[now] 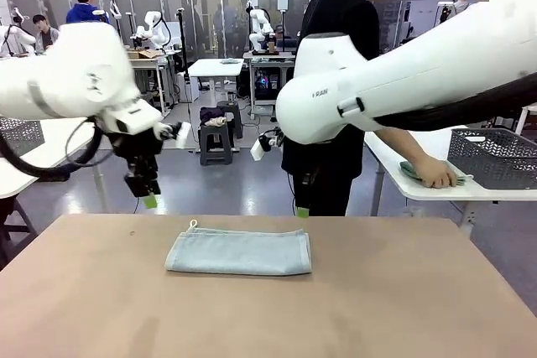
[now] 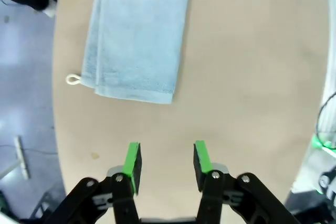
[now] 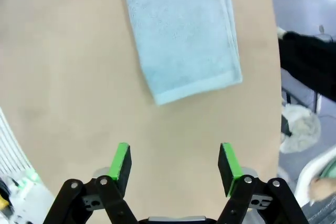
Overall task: Fold the towels and place them in the basket.
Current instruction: When a person lays out a Towel with hook on the table, fold it in half twice.
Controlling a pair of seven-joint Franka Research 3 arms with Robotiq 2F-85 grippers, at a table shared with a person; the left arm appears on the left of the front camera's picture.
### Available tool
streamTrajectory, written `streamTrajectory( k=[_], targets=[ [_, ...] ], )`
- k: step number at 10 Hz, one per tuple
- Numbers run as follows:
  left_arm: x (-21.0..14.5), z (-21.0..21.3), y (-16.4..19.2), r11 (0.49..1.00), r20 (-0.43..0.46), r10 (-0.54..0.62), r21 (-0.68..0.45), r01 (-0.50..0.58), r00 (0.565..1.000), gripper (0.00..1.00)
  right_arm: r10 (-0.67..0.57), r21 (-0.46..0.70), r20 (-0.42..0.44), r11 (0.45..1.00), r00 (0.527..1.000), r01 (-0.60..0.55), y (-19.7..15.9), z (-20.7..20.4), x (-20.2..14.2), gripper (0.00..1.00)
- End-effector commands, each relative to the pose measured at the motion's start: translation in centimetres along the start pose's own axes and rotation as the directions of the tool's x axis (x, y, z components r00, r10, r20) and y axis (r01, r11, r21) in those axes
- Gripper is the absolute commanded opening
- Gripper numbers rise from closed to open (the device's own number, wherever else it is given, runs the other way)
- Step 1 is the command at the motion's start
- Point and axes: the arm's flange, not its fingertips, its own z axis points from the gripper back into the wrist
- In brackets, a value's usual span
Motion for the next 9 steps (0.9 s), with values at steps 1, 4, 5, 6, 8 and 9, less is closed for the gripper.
streamTrajectory(
  k=[1, 4, 5, 6, 8, 9],
  targets=[
    [-4.9, 0.6, -2.0, 1.000, 0.159, -0.019, 0.018, 0.017, 0.987, 0.52, -0.128, -0.036, 0.037, 0.991, 0.991, 0.130, 3.3, 0.7, -2.4, 0.83],
    [-13.8, 0.3, -3.4, 0.993, 0.473, -0.095, 0.107, 0.050, 0.876, 0.52, -0.105, -0.016, 0.028, 0.994, 0.994, 0.106, 2.9, 2.2, -2.1, 0.83],
    [-16.5, -0.3, -3.9, 0.990, 0.550, -0.110, 0.135, 0.041, 0.828, 0.52, -0.105, -0.016, 0.028, 0.994, 0.994, 0.106, 2.9, 2.2, -2.1, 0.83],
    [-18.7, -1.1, -4.2, 0.989, 0.612, -0.110, 0.146, 0.025, 0.783, 0.52, -0.105, -0.016, 0.028, 0.994, 0.994, 0.106, 2.9, 2.2, -2.1, 0.83],
    [-21.4, -2.8, -4.2, 0.993, 0.679, -0.074, 0.116, -0.007, 0.730, 0.52, -0.270, -0.019, 0.020, 0.962, 0.963, 0.271, 3.8, 0.9, -3.1, 0.84],
    [-21.9, -3.3, -3.9, 0.995, 0.695, -0.053, 0.093, -0.017, 0.717, 0.52, -0.437, -0.071, 0.009, 0.897, 0.900, 0.436, 4.1, 0.1, -2.8, 0.84]
  ],
)
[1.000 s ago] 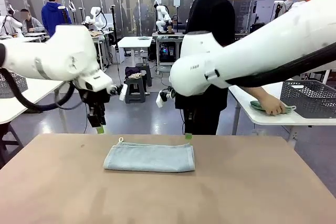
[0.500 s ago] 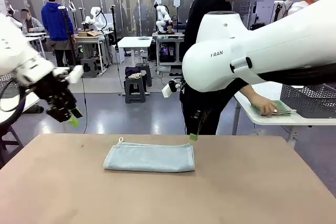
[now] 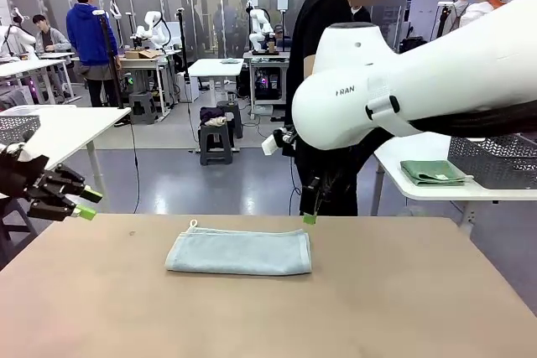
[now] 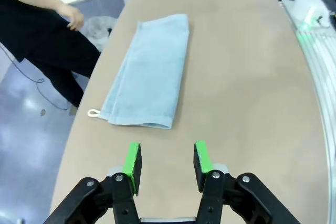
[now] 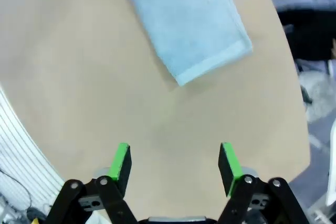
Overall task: Fold the towels and place them in the basket.
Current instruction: When a person lays out a Towel with hook on the table, fold it in half twice.
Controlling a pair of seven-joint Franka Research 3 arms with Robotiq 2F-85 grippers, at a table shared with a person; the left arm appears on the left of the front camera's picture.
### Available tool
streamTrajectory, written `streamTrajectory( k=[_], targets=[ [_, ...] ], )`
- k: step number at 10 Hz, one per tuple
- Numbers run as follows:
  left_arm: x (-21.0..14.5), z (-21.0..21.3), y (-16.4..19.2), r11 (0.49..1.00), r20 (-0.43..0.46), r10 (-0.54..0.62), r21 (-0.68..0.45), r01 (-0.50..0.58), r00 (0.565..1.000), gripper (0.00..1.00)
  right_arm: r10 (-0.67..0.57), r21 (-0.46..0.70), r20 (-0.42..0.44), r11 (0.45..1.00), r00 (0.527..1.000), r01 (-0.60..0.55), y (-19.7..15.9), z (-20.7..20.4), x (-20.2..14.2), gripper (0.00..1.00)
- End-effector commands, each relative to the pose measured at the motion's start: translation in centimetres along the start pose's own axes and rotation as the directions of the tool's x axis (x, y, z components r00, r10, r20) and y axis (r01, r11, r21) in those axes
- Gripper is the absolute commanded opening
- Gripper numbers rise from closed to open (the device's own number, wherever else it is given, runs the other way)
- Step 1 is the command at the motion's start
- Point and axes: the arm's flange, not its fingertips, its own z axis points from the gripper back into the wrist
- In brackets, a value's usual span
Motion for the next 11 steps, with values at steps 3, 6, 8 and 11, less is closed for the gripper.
streamTrajectory(
  k=[3, 6, 8, 11],
  targets=[
    [-1.1, -0.7, 1.5, 0.987, 0.032, 0.136, -0.085, -0.133, 0.990, 0.52, -0.588, -0.198, 0.061, 0.785, 0.806, 0.587, 1.8, -2.8, 0.0, 0.84],
    [-2.2, -1.3, 1.8, 0.981, 0.034, 0.169, -0.108, -0.164, 0.985, 0.52, -0.717, -0.134, 0.157, 0.666, 0.679, 0.734, 2.2, -4.1, -0.4, 0.84],
    [-2.1, -1.5, 1.3, 0.985, 0.023, 0.153, -0.085, -0.151, 0.988, 0.52, -0.782, -0.135, 0.218, 0.568, 0.584, 0.812, 2.3, -4.8, -0.7, 0.84],
    [-2.1, -1.5, 1.3, 0.985, 0.023, 0.153, -0.085, -0.151, 0.988, 0.52, -0.847, -0.014, 0.202, 0.499, 0.492, 0.866, 1.2, -5.8, -1.0, 0.84]
  ],
)
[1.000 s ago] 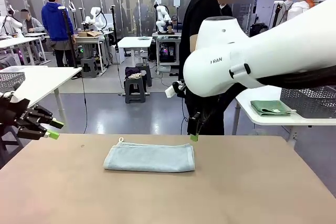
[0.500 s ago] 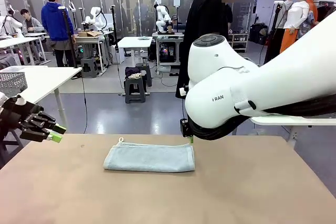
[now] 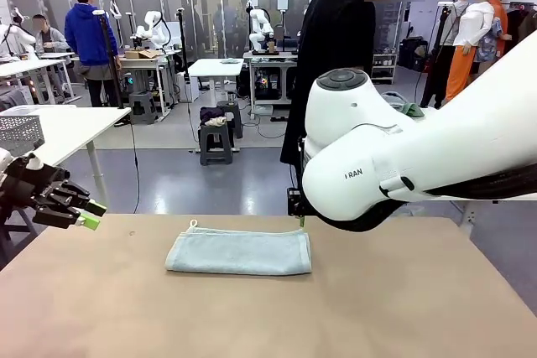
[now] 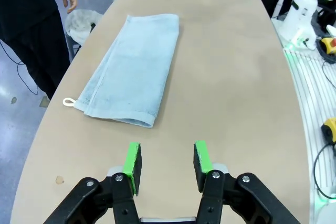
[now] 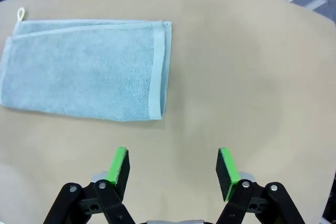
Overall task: Fold the towels and place them in the basket.
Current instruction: When a person lays out a Towel with hook on the table, fold it in half twice.
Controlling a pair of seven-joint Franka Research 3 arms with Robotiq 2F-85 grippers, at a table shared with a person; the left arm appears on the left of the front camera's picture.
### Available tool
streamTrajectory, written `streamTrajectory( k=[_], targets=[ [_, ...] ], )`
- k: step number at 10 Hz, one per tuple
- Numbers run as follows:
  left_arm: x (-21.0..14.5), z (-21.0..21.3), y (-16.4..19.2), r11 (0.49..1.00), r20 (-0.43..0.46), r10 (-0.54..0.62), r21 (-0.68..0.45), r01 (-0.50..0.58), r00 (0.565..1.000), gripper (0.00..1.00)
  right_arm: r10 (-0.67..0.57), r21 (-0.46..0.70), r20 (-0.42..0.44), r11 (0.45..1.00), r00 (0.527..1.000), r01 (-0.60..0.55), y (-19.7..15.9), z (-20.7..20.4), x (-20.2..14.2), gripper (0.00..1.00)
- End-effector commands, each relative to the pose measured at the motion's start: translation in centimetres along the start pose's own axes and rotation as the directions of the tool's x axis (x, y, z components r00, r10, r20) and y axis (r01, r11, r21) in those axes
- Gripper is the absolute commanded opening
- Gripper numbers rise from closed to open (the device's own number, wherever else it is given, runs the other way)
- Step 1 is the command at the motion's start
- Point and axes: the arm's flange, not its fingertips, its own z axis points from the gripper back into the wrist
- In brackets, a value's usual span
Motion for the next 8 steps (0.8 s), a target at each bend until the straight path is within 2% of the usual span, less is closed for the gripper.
streamTrajectory(
  k=[1, 2, 3, 4, 8],
  targets=[
    [0.3, 0.3, -0.1, 1.000, 0.002, -0.009, 0.005, 0.009, 1.000, 0.52, -0.092, 0.047, -0.022, 0.995, 0.995, 0.093, -0.5, -1.1, 0.4, 0.84],
    [0.3, 0.3, -0.1, 1.000, 0.002, -0.009, 0.005, 0.009, 1.000, 0.52, -0.113, 0.076, -0.068, 0.990, 0.991, 0.118, -1.0, -1.3, 1.0, 0.84],
    [0.3, 0.3, -0.1, 1.000, 0.002, -0.009, 0.005, 0.009, 1.000, 0.52, -0.067, 0.087, -0.088, 0.993, 0.994, 0.075, -1.1, -1.5, 1.5, 0.84],
    [0.3, 0.3, -0.1, 1.000, 0.002, -0.009, 0.005, 0.009, 1.000, 0.52, -0.076, 0.036, -0.043, 0.996, 0.996, 0.078, -0.8, -1.1, 0.4, 0.84],
    [0.3, 0.3, -0.1, 1.000, 0.002, -0.009, 0.005, 0.009, 1.000, 0.52, -0.076, 0.036, -0.043, 0.996, 0.996, 0.078, -0.8, -1.1, 0.4, 0.84]
  ],
)
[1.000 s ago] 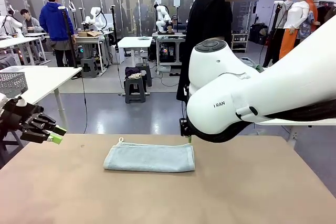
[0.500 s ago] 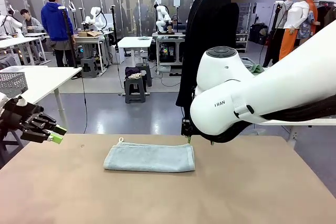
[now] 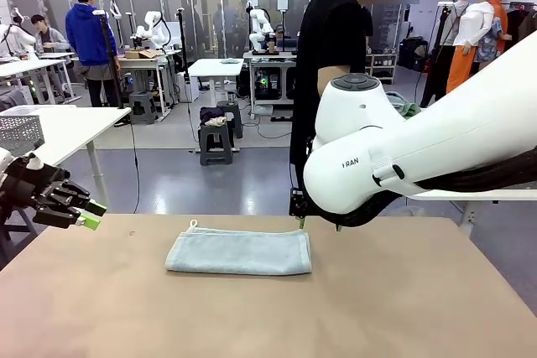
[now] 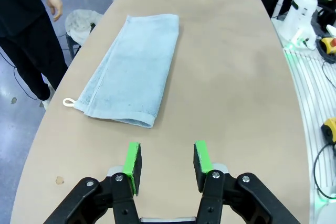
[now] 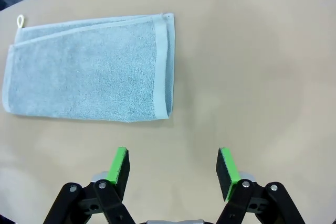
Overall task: Fold the towels and place them in the basket.
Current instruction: When a person lays out a Towel with hook on the table, fold it in half twice.
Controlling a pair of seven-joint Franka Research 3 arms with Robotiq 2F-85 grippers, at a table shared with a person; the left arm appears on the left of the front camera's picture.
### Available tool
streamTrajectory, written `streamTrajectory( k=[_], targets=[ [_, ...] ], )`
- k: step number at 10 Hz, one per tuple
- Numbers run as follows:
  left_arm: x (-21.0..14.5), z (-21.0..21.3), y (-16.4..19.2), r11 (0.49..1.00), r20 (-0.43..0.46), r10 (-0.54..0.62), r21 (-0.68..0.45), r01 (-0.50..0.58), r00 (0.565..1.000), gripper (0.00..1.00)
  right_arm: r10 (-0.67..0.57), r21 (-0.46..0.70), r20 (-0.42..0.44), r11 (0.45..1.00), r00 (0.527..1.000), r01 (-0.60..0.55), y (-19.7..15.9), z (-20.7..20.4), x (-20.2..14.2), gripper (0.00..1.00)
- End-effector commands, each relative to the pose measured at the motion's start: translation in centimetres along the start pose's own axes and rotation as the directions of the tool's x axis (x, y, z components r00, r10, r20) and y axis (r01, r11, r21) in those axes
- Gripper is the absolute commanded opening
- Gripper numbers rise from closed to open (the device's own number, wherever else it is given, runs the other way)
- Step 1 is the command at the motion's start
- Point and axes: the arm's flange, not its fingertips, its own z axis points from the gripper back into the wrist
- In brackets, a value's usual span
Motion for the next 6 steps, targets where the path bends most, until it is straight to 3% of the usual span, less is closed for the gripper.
streamTrajectory(
  k=[1, 6],
  targets=[
    [0.2, 0.3, -0.1, 1.000, 0.003, -0.008, 0.006, 0.008, 1.000, 0.52, -0.001, 0.000, -0.002, 1.000, 1.000, 0.001, 0.0, -0.1, 0.0, 0.84],
    [0.2, 0.3, -0.1, 1.000, 0.003, -0.008, 0.006, 0.008, 1.000, 0.52, 0.024, 0.032, 0.050, 0.999, 0.998, -0.026, -0.8, -7.6, 1.8, 0.84]
  ],
)
